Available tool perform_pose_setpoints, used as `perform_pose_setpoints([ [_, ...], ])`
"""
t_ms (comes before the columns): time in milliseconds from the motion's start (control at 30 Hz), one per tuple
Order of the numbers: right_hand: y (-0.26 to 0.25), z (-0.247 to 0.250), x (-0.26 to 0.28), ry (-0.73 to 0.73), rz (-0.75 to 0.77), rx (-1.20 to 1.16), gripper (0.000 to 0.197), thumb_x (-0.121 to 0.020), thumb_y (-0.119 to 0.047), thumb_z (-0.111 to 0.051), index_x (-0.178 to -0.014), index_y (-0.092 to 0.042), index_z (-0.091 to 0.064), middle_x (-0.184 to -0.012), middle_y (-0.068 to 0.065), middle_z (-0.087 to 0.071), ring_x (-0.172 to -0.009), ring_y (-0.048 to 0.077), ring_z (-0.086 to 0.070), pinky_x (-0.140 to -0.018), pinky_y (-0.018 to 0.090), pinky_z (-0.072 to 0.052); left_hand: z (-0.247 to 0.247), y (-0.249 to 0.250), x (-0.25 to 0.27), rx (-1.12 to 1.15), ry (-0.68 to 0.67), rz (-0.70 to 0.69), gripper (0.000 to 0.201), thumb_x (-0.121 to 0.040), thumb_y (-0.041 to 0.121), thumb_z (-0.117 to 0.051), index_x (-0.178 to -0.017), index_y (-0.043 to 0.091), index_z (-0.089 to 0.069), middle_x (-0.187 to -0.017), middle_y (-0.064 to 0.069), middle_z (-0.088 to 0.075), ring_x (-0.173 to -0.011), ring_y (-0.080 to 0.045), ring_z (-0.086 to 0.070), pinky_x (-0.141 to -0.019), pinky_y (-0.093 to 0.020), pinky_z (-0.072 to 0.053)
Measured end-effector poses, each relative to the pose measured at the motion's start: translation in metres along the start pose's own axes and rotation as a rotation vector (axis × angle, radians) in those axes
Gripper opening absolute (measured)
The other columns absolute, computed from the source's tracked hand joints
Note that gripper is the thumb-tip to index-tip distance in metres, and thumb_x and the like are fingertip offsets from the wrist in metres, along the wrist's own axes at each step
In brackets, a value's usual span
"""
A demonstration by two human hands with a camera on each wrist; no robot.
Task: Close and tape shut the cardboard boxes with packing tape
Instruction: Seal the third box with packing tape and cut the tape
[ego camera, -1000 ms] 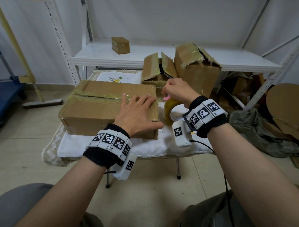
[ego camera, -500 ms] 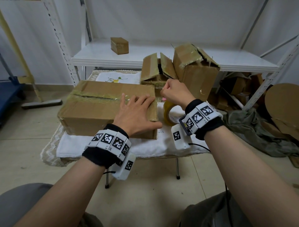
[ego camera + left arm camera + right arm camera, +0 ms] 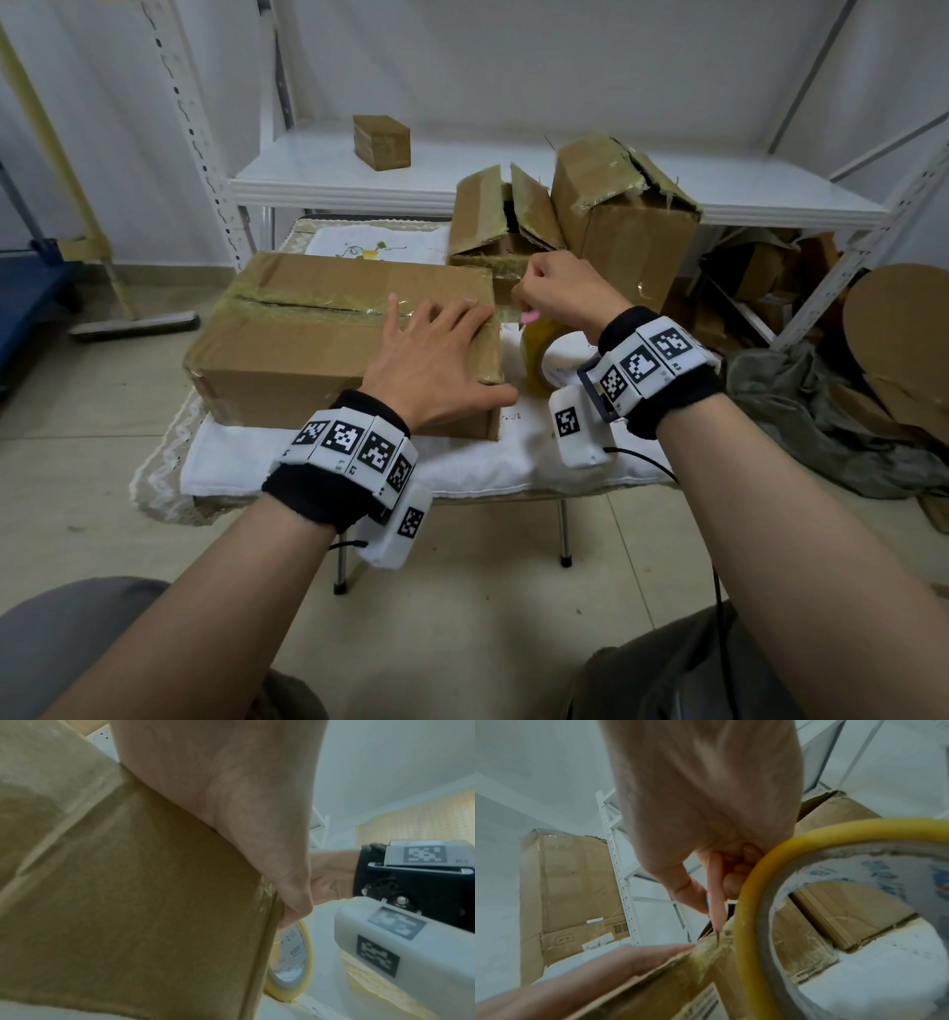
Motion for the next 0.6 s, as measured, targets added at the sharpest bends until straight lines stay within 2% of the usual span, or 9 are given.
perform_pose_setpoints([
  [67,0.006,0.008,0.001,0.022,-0.015,-0.024,0.006,-0.090,-0.008,-0.050,-0.090,-0.013,-0.054,-0.086,0.009,-0.072,-0.070,0.004,-0.060,-0.068,0.025,-0.043,0.000,-0.001,0.000,0.004,-0.001,0.006,0.098,-0.075,0.083,-0.043,-0.155,0.032,-0.019,-0.160,0.009,-0.024,-0.142,-0.026,-0.026,-0.118,-0.065,-0.002],
  [133,0.012,0.015,0.002,0.035,-0.036,-0.040,0.006,-0.089,-0.009,-0.054,-0.085,-0.014,-0.053,-0.077,0.001,-0.065,-0.066,0.003,-0.054,-0.060,0.023,-0.036,0.000,-0.001,0.001,0.008,0.003,0.011,0.098,-0.073,0.084,-0.040,-0.154,0.032,-0.020,-0.159,0.009,-0.025,-0.142,-0.026,-0.027,-0.118,-0.065,-0.002],
  [200,0.017,0.019,0.004,0.048,-0.043,-0.079,0.015,-0.087,-0.010,-0.057,-0.076,-0.016,-0.049,-0.072,-0.002,-0.060,-0.070,0.008,-0.052,-0.060,0.025,-0.036,0.000,-0.001,0.001,0.010,0.001,0.010,0.098,-0.072,0.084,-0.038,-0.154,0.034,-0.019,-0.159,0.008,-0.026,-0.141,-0.027,-0.028,-0.118,-0.065,-0.003],
  [267,0.021,0.021,0.004,0.078,-0.043,-0.162,0.019,-0.088,-0.011,-0.056,-0.072,-0.017,-0.048,-0.075,-0.002,-0.064,-0.078,0.011,-0.056,-0.066,0.027,-0.041,0.000,0.001,0.000,0.005,-0.004,-0.001,0.095,-0.076,0.082,-0.042,-0.155,0.038,-0.012,-0.159,0.006,-0.026,-0.140,-0.029,-0.029,-0.117,-0.066,-0.004],
  [300,0.024,0.022,0.004,0.100,-0.048,-0.207,0.016,-0.088,-0.013,-0.055,-0.074,-0.017,-0.049,-0.076,-0.002,-0.067,-0.078,0.010,-0.058,-0.069,0.028,-0.044,0.000,0.002,0.000,-0.002,-0.010,-0.010,0.093,-0.078,0.080,-0.043,-0.155,0.042,-0.009,-0.159,0.004,-0.026,-0.140,-0.030,-0.029,-0.117,-0.066,-0.005],
  [367,0.028,0.025,0.005,0.148,-0.060,-0.311,0.008,-0.090,-0.013,-0.054,-0.083,-0.015,-0.053,-0.070,-0.006,-0.068,-0.067,0.007,-0.056,-0.066,0.027,-0.045,-0.001,0.005,-0.001,-0.024,-0.024,-0.030,0.086,-0.081,0.077,-0.044,-0.153,0.047,-0.009,-0.159,0.000,-0.026,-0.139,-0.034,-0.030,-0.116,-0.067,-0.009],
  [433,0.031,0.029,0.007,0.171,-0.063,-0.449,0.001,-0.091,-0.012,-0.055,-0.091,-0.013,-0.055,-0.060,-0.012,-0.064,-0.063,0.009,-0.050,-0.060,0.023,-0.043,-0.002,0.008,-0.002,-0.053,-0.041,-0.044,0.078,-0.082,0.075,-0.043,-0.150,0.050,-0.015,-0.158,-0.003,-0.026,-0.137,-0.037,-0.030,-0.116,-0.065,-0.013],
  [500,0.032,0.032,0.009,0.173,-0.068,-0.569,0.005,-0.093,-0.010,-0.054,-0.098,-0.009,-0.056,-0.065,-0.006,-0.060,-0.061,0.009,-0.047,-0.054,0.019,-0.040,-0.001,0.010,-0.003,-0.070,-0.050,-0.051,0.072,-0.081,0.075,-0.042,-0.146,0.049,-0.025,-0.157,-0.004,-0.028,-0.136,-0.037,-0.031,-0.115,-0.062,-0.018],
  [600,0.032,0.037,0.011,0.197,-0.064,-0.698,0.013,-0.096,-0.009,-0.052,-0.106,-0.005,-0.059,-0.073,0.003,-0.056,-0.060,0.011,-0.047,-0.053,0.021,-0.036,0.003,0.013,-0.003,-0.071,-0.027,-0.067,0.062,-0.078,0.074,-0.044,-0.132,0.042,-0.041,-0.149,-0.006,-0.035,-0.130,-0.035,-0.035,-0.111,-0.057,-0.027],
])
Point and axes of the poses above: each hand's wrist, its own x-axis away from the middle knuckle, its own z-axis out of the back of the hand, y = z × x, the point moved 8 cm from there along -x, towards the middle knuckle
